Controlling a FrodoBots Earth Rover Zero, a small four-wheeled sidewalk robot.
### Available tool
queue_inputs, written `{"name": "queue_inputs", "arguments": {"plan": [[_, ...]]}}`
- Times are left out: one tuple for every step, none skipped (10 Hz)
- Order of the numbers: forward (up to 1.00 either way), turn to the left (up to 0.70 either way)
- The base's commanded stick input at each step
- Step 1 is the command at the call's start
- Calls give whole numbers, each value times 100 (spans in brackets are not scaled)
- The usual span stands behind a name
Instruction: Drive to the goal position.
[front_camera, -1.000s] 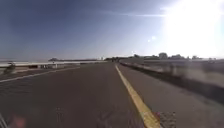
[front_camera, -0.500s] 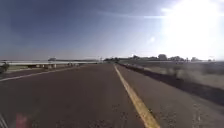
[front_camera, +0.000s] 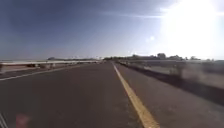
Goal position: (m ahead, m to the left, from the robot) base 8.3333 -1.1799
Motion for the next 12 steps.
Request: {"name": "queue_inputs", "arguments": {"plan": [[70,0],[70,0],[70,0],[70,0],[70,0],[70,0],[70,0],[70,0],[70,0],[70,0],[70,0],[70,0]]}}
